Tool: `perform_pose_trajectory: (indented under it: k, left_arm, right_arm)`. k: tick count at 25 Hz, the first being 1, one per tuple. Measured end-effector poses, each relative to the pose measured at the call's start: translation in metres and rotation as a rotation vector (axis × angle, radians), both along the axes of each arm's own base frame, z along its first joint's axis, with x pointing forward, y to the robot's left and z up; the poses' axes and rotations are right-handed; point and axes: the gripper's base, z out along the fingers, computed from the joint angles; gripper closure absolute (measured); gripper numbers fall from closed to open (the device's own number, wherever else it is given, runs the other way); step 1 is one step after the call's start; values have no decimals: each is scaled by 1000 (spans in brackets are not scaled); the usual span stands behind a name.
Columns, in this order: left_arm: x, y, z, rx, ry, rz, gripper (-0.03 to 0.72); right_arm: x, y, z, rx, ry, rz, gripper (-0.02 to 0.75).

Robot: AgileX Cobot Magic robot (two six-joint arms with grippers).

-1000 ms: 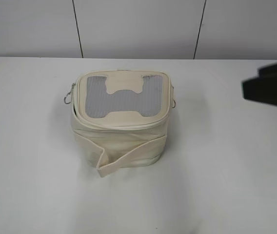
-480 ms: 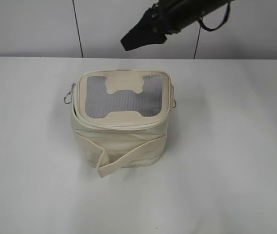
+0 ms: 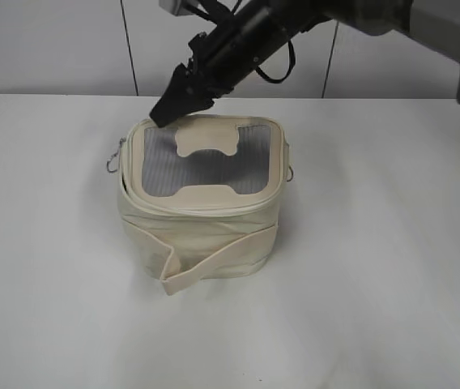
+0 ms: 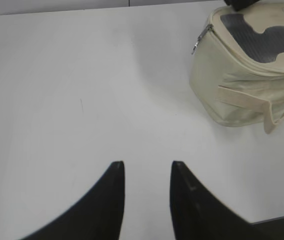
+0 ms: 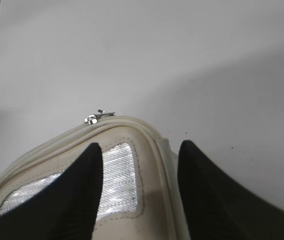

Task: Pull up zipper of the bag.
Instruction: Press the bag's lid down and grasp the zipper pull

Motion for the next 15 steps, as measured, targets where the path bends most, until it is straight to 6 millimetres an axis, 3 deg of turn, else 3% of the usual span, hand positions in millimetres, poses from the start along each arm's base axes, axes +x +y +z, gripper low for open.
perform_pose_trajectory:
  k: [4,5,8,9,13,15]
  left_arm:
    - [4,-2,2,-3,20,-17,442]
    - [6,-4,4,-7,27,-32,436]
    - [21,-8,14,8,9,-81,414]
    - [28,-10,19,21,0,-97,405]
    - [77,-20,28,107,-17,-214,347]
    - [113,-27,21,160,-13,-290,313]
  right_arm:
    - [3,1,-19,-41,49,-23,358]
    - [3,1,-21,-45,54,-25,397]
    - [1,3,-21,-66,52,-12,631]
    - [1,3,-21,-71,50,-11,661]
    - [1,3,-21,-72,51,-11,661]
    - [1,3,-21,-72,54,-14,661]
